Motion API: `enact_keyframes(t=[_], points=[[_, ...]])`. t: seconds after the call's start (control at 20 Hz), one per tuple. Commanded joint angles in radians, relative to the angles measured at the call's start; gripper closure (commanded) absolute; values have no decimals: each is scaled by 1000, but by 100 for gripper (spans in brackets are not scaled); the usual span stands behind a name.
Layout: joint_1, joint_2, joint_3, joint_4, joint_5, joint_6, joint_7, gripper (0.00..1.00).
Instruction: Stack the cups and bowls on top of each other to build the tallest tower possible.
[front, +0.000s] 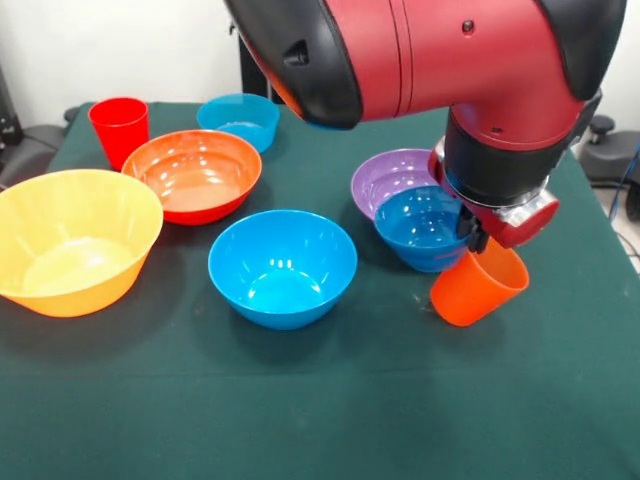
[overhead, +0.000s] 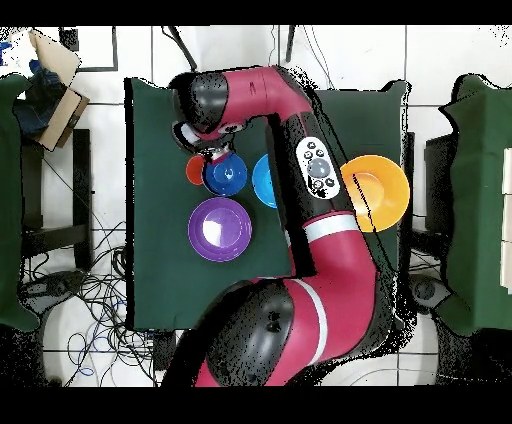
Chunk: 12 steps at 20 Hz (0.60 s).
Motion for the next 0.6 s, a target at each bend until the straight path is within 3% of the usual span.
enact_keyframes(t=[0.05, 0.6], points=[[27, -2, -140, -47, 22, 45, 159, 100], [53, -13, -218, -46, 55, 48, 116, 100]])
